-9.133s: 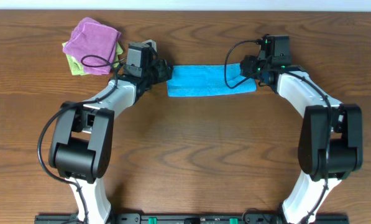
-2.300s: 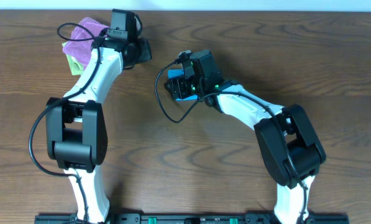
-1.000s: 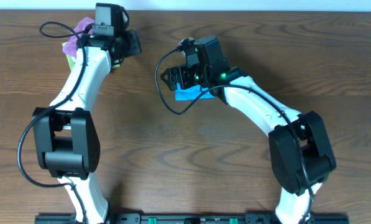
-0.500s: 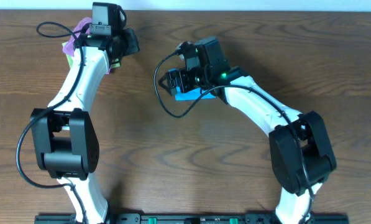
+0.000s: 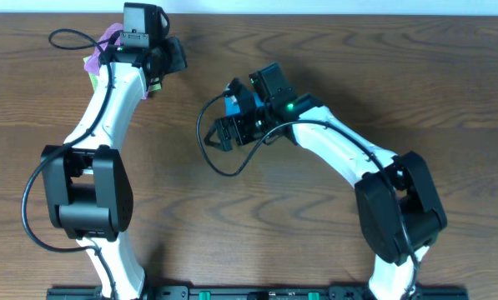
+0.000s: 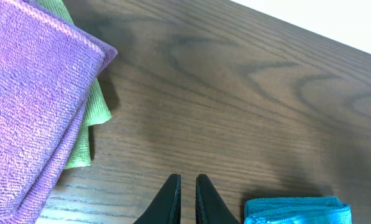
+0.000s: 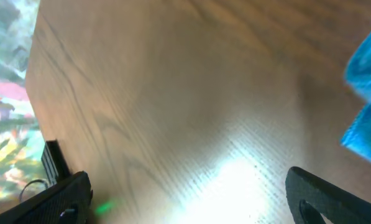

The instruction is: Fold the cloth

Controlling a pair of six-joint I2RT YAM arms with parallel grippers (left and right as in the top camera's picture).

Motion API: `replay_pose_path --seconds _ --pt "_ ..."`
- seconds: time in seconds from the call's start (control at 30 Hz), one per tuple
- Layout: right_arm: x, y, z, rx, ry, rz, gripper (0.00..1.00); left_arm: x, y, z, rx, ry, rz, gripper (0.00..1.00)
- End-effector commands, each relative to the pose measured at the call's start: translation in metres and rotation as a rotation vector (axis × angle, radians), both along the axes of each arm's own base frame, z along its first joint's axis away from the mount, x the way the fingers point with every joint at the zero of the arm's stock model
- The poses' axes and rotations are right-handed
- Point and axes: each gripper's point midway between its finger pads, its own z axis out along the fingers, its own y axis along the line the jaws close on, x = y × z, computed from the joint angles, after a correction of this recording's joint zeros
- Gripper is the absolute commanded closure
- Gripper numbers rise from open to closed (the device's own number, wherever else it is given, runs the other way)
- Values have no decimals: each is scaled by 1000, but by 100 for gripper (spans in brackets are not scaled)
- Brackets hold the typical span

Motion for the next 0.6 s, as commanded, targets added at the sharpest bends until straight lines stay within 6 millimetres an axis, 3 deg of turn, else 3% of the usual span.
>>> replay_pose_path --seconds 0.0,0.23,0.47,0.57 --pt "2 6 18 35 -38 19 1 6 4 29 12 -70 -3 89" --pt "48 -12 37 38 -188 -105 1 7 10 29 12 -69 8 89" --pt "75 -28 25 -10 -232 -190 1 7 12 29 11 -70 12 89" --pt "82 -27 12 -15 -220 -218 6 7 12 29 11 -70 12 89"
